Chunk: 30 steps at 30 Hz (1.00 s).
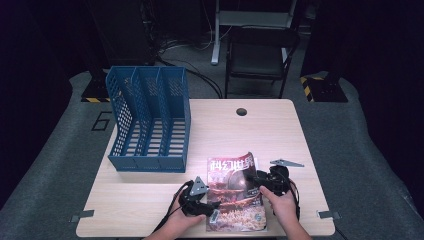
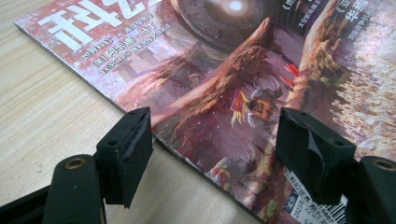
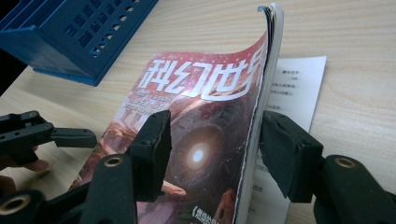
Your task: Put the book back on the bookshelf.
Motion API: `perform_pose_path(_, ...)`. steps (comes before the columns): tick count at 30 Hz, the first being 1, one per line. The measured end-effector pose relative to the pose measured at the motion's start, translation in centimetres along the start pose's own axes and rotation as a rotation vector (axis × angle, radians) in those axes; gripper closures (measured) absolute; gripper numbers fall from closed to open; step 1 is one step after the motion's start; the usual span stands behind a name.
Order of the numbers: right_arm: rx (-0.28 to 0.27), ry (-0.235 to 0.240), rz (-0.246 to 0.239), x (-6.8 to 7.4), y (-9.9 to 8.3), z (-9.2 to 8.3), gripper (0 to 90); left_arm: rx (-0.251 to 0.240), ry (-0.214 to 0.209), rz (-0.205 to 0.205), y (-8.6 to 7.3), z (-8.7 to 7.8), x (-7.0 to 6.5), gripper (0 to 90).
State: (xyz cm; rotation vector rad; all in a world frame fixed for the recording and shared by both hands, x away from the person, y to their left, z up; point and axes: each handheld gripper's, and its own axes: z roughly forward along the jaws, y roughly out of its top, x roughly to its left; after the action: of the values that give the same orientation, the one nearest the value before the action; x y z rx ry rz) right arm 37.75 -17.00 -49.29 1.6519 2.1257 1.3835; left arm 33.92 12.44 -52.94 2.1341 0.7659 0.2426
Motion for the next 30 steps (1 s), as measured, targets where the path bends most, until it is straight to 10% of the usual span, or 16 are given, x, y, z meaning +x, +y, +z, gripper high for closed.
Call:
perform_pose_path(4, -0.006, 0.030, 0.052, -0.5, -0.1, 0.2, 44.5, 0.000, 0.000, 0.000, 0.0, 0.0, 0.0, 27.4)
perform_pose_path(30, 0.091, -0.002, 0.000, -1.4, -0.1, 2.8, 43.7, 0.000, 0.000, 0.003, 0.0, 0.0, 0.0, 27.5)
